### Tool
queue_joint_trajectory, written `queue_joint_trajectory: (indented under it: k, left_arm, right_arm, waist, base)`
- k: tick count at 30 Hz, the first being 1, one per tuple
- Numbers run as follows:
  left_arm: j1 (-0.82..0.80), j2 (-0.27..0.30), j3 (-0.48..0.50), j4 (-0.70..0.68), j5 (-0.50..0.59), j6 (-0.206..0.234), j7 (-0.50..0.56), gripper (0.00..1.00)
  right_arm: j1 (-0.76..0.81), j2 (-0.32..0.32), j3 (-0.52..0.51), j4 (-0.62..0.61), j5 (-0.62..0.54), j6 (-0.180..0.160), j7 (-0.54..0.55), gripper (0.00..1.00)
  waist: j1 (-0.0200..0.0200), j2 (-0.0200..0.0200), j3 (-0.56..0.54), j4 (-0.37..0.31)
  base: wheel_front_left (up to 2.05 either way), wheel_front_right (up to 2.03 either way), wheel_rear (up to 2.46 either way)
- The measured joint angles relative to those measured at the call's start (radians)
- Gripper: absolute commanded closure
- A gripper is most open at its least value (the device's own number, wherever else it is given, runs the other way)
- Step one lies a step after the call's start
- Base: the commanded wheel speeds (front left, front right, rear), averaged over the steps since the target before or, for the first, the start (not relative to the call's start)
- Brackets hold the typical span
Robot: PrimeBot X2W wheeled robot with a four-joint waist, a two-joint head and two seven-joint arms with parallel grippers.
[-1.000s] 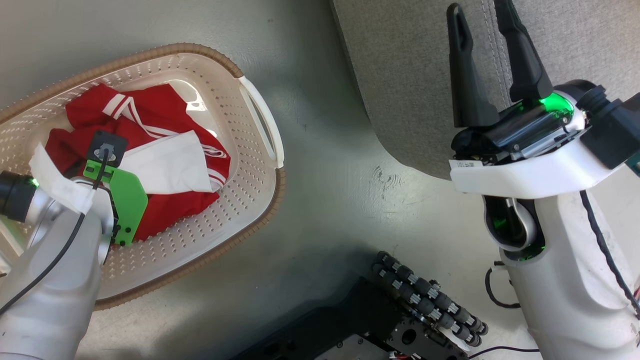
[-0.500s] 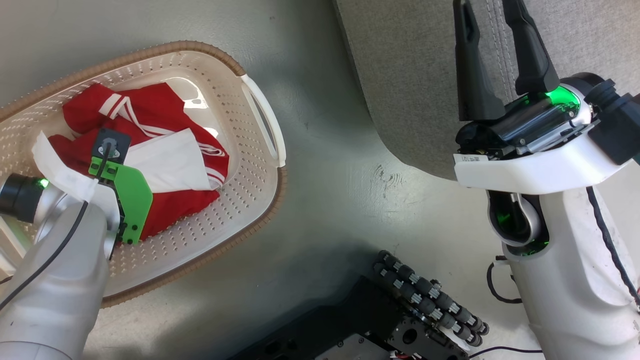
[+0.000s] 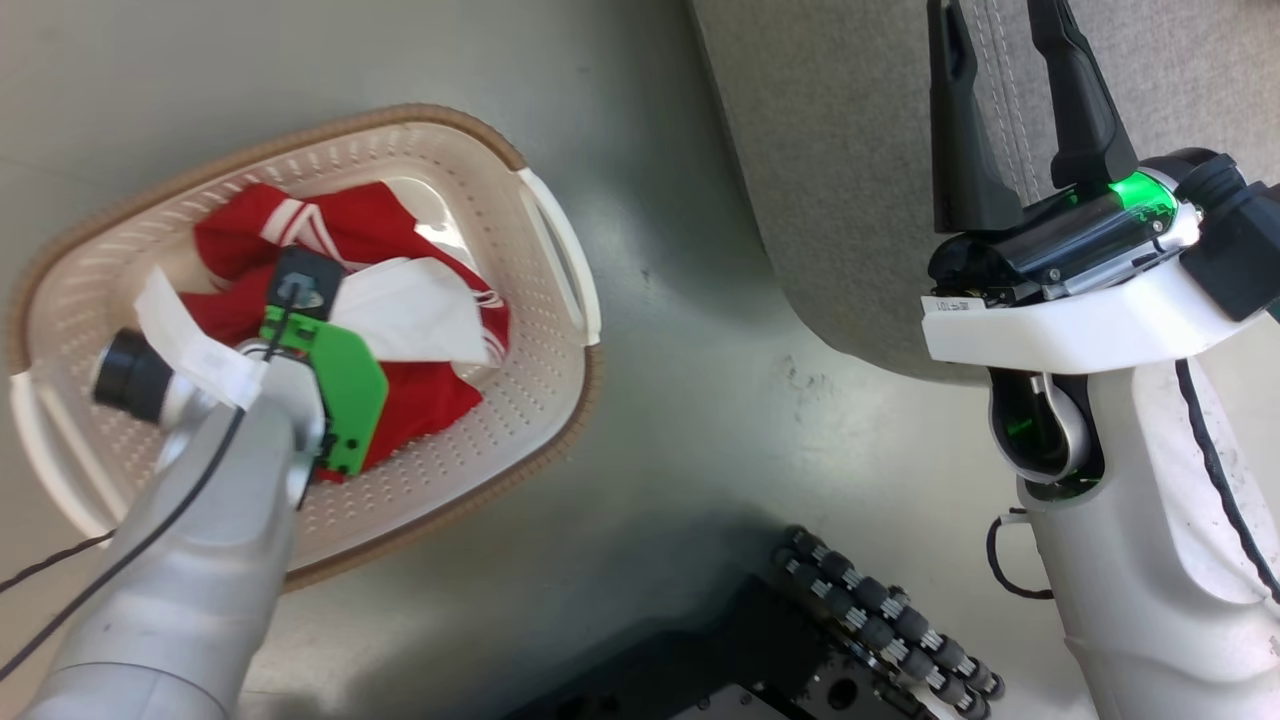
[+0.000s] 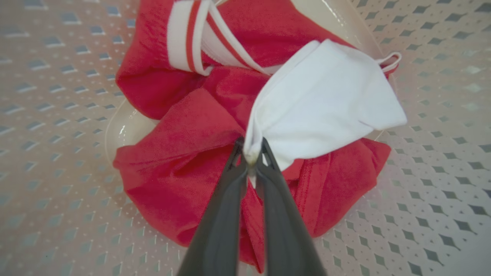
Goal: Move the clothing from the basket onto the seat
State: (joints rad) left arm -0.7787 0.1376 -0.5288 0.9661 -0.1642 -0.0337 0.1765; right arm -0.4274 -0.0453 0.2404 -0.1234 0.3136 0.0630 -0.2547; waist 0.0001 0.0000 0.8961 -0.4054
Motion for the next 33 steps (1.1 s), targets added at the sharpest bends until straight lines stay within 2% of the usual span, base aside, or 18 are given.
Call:
queue_joint_trajectory:
  k: [10, 20, 27, 33]
  left_arm:
    - [0.0, -0.05, -0.005, -0.009, -0.013, -0.019, -0.132, 1.0]
    - [0.046, -0.089, 0.039, -0.037, -0.089, -0.025, -0.275, 1.0]
    - [0.106, -0.094, 0.067, -0.048, -0.15, -0.036, -0.367, 1.0]
    - [0.136, -0.097, 0.077, -0.074, -0.193, -0.046, -0.397, 1.0]
  right_arm:
    - [0.009, -0.03, -0.026, 0.057, -0.027, 0.009, 0.0, 0.0]
    - [0.061, -0.066, -0.047, 0.122, -0.047, 0.01, 0.0, 0.0]
    - [0.114, -0.084, -0.059, 0.175, -0.051, 0.01, 0.0, 0.0]
    - [0.145, -0.088, -0.058, 0.205, -0.051, 0.01, 0.0, 0.0]
  waist:
    - [-0.0001, 0.0, -0.089, 0.063]
    - [-0.0001, 0.0, -0.203, 0.147]
    - [-0.0001, 0.0, -0.31, 0.211]
    - [-0.0001, 0.0, -0.38, 0.248]
  base:
    - [0.0, 0.0, 0.0]
    - [0.0, 0.0, 0.0]
    - [0.0, 0.0, 0.0]
    - [0.0, 0.0, 0.0]
